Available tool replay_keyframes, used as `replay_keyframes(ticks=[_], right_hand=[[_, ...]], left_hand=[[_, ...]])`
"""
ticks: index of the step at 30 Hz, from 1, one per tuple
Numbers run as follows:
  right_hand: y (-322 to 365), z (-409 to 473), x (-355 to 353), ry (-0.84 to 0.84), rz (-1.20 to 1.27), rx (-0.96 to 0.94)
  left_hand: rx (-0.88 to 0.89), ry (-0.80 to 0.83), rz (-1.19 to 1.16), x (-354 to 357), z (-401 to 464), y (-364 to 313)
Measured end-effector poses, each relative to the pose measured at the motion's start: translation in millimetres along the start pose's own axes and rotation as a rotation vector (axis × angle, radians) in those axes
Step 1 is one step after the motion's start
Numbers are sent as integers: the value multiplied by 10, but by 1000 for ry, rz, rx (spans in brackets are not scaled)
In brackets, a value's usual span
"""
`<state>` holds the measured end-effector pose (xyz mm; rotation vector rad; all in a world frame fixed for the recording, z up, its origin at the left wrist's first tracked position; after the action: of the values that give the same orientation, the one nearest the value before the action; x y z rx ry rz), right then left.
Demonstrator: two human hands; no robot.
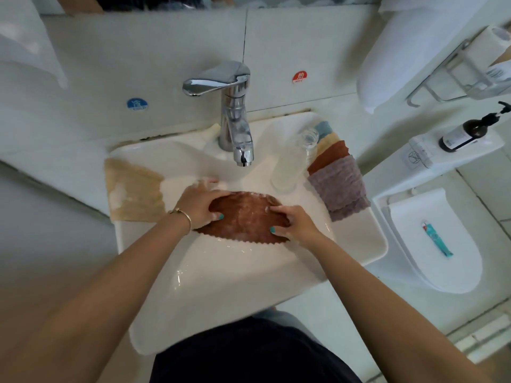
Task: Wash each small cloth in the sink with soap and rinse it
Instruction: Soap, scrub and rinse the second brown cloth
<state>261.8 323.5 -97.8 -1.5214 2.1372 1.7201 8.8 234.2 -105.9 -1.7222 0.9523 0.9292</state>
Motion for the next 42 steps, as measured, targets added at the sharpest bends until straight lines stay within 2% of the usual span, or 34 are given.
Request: replay_keyframes(ticks=[3, 5, 7, 9, 13, 18, 22, 24, 26, 31, 35, 42], right_hand=[[-108, 3, 60, -93, -234, 81], [-100, -47, 95, -142, -357, 97], [-39, -107, 120, -181, -319, 58], [79, -184, 119, -224, -172, -2], [531, -396, -46, -332, 68, -191], [1291, -508, -418, -394, 158, -479], [1927, -200, -557, -439, -97, -791], [2262, 16, -565, -387, -237, -919], [2550, 187, -550, -313, -275, -938], [2834, 422, -495, -53, -153, -782], [2841, 471, -492, -25, -87, -713], [2859, 437, -582, 84, 111, -704]], left_hand=[[-7, -123, -119, 201, -60, -135], [-6, -127, -100, 362, -136, -232], [-37, -108, -5, 505, -217, -261], [-55, -86, 73, 575, -270, -264], [-95, -40, 137, 588, -245, -300], [-90, 5, 163, 543, -228, -309], [-141, 34, 120, 572, -322, -350], [-180, 23, 110, 585, -385, -370], [-198, 29, 93, 575, -416, -376], [-184, 19, 79, 567, -391, -348], [-175, 25, 95, 586, -380, -331], [-177, 32, 59, 595, -384, -322]])
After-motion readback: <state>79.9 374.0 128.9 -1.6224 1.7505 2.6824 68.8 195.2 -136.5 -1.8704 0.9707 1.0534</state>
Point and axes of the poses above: each hand's wrist, its own z-axis towards the middle knuckle, its own x-axis out of the palm, y = z × x, the point moved 1 cm from there along z, towards the middle knuckle, and after that the axes turned 3 degrees about -y, right-handed, at the moved point
